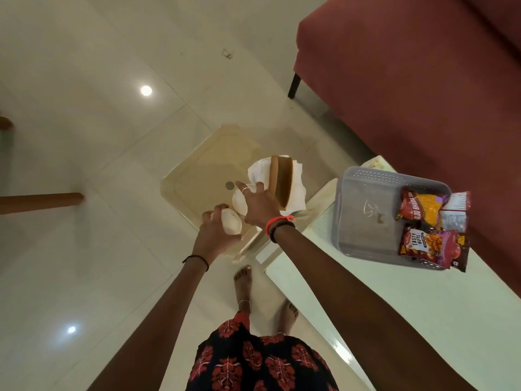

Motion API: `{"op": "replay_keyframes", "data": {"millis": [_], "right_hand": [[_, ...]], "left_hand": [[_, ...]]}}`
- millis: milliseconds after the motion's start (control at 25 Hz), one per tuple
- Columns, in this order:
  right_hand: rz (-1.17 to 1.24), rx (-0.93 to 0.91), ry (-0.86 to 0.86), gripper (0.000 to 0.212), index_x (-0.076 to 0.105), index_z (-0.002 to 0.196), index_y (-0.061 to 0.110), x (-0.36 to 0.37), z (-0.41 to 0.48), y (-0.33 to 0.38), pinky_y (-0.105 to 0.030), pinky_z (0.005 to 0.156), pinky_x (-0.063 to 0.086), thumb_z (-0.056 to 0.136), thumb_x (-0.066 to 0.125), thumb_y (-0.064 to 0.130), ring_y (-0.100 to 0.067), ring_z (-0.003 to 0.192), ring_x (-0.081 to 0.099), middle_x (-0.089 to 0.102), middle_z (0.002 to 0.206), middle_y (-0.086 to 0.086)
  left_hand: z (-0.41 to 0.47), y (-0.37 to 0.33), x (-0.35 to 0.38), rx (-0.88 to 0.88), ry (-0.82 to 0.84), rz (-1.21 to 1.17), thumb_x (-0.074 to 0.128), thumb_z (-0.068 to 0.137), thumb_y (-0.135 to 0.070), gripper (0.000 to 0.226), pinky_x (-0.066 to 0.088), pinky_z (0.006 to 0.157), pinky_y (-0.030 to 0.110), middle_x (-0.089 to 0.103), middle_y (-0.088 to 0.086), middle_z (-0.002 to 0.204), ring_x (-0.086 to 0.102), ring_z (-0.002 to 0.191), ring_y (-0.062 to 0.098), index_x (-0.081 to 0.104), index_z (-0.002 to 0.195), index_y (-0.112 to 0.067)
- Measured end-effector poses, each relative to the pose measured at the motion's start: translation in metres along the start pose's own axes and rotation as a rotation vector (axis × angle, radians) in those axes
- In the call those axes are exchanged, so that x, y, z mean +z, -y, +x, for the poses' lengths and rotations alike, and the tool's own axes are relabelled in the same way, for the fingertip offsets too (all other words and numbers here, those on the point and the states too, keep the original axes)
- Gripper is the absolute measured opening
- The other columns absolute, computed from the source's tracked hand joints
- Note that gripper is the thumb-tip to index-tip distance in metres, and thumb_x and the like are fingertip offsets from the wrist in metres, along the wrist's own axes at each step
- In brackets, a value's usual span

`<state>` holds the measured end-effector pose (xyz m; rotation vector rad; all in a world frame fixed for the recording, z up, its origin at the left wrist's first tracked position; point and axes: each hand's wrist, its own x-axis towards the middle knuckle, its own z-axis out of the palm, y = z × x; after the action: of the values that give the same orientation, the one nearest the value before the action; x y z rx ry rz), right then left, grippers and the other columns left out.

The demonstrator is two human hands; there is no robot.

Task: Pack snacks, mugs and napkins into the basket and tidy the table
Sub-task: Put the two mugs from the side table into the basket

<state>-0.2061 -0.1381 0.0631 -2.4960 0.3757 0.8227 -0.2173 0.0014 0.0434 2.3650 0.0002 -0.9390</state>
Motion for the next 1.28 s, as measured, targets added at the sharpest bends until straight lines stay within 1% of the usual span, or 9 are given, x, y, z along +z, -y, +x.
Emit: {"op": "replay_keyframes", "data": {"millis": [160, 360, 560, 640, 840, 1000, 1120, 1240, 1280], "right_hand": [[-0.029, 0.007, -0.014, 0.079, 0.030, 0.143, 0.027, 0.002, 0.004, 0.003, -0.041, 0.095, 0.046, 0.076, 0.067, 0.005, -0.039, 0.117, 0.045, 0.034, 0.136, -0.018], [-0.007, -0.014, -0.046, 0.080, 0.028, 0.145, 0.026, 0.006, -0.008, 0.001, -0.042, 0.093, 0.049, 0.078, 0.068, 0.009, -0.039, 0.117, 0.046, 0.036, 0.133, -0.018], [0.164, 0.061, -0.138, 0.081, 0.030, 0.144, 0.025, 0.010, -0.050, -0.010, -0.045, 0.092, 0.052, 0.075, 0.073, 0.019, -0.039, 0.122, 0.043, 0.035, 0.137, -0.020], [0.220, 0.120, -0.186, 0.081, 0.031, 0.143, 0.025, 0.009, -0.074, -0.020, -0.044, 0.092, 0.052, 0.074, 0.074, 0.025, -0.038, 0.118, 0.047, 0.037, 0.136, -0.018], [0.392, 0.339, -0.277, 0.076, 0.036, 0.135, 0.023, -0.006, -0.131, -0.067, -0.040, 0.087, 0.053, 0.069, 0.075, 0.031, -0.032, 0.111, 0.052, 0.044, 0.123, -0.011], [0.522, 0.517, -0.370, 0.083, 0.033, 0.132, 0.022, -0.026, -0.170, -0.127, -0.040, 0.087, 0.051, 0.063, 0.079, 0.033, -0.034, 0.111, 0.052, 0.044, 0.116, -0.010], [0.631, 0.661, -0.469, 0.088, 0.030, 0.134, 0.021, -0.040, -0.189, -0.176, -0.041, 0.089, 0.048, 0.062, 0.080, 0.034, -0.037, 0.113, 0.051, 0.042, 0.119, -0.012], [0.697, 0.767, -0.520, 0.088, 0.033, 0.134, 0.016, -0.046, -0.196, -0.226, -0.043, 0.092, 0.049, 0.064, 0.081, 0.037, -0.037, 0.114, 0.051, 0.042, 0.124, -0.015], [0.710, 0.792, -0.527, 0.087, 0.034, 0.133, 0.013, -0.048, -0.194, -0.241, -0.043, 0.093, 0.049, 0.064, 0.081, 0.038, -0.037, 0.114, 0.051, 0.041, 0.125, -0.017]], "left_hand": [[0.000, -0.001, 0.000, -0.004, -0.024, -0.007, 0.081, 0.061, -0.022, 0.082, 0.049, 0.088, 0.040, 0.040, 0.016, 0.129, 0.057, 0.105, 0.039, 0.037, 0.130, -0.025], [-0.013, -0.001, -0.003, 0.029, -0.055, -0.010, 0.081, 0.060, -0.022, 0.078, 0.047, 0.081, 0.034, 0.045, 0.013, 0.127, 0.059, 0.102, 0.034, 0.041, 0.127, -0.024], [-0.045, -0.004, -0.004, 0.043, -0.068, 0.007, 0.082, 0.060, -0.025, 0.079, 0.050, 0.083, 0.041, 0.045, 0.010, 0.129, 0.056, 0.107, 0.031, 0.041, 0.128, -0.024], [-0.060, -0.012, -0.002, 0.075, -0.055, 0.024, 0.083, 0.059, -0.026, 0.080, 0.051, 0.083, 0.041, 0.045, 0.010, 0.130, 0.056, 0.108, 0.030, 0.042, 0.128, -0.023], [-0.082, -0.049, 0.009, 0.224, -0.024, 0.084, 0.084, 0.057, -0.023, 0.080, 0.052, 0.080, 0.037, 0.047, 0.008, 0.128, 0.058, 0.106, 0.030, 0.044, 0.127, -0.025], [-0.083, -0.098, 0.031, 0.335, 0.040, 0.126, 0.081, 0.058, -0.025, 0.084, 0.047, 0.077, 0.031, 0.047, 0.004, 0.128, 0.057, 0.108, 0.027, 0.037, 0.129, -0.029], [-0.077, -0.143, 0.054, 0.400, 0.098, 0.092, 0.083, 0.060, -0.027, 0.089, 0.047, 0.083, 0.033, 0.049, 0.002, 0.127, 0.054, 0.110, 0.024, 0.030, 0.131, -0.022], [-0.068, -0.189, 0.082, 0.473, 0.134, 0.094, 0.084, 0.058, -0.026, 0.088, 0.045, 0.080, 0.030, 0.040, -0.007, 0.115, 0.049, 0.102, 0.018, 0.030, 0.127, -0.020], [-0.062, -0.203, 0.091, 0.482, 0.147, 0.110, 0.084, 0.058, -0.026, 0.088, 0.045, 0.079, 0.030, 0.040, -0.007, 0.114, 0.048, 0.101, 0.018, 0.030, 0.126, -0.020]]}}
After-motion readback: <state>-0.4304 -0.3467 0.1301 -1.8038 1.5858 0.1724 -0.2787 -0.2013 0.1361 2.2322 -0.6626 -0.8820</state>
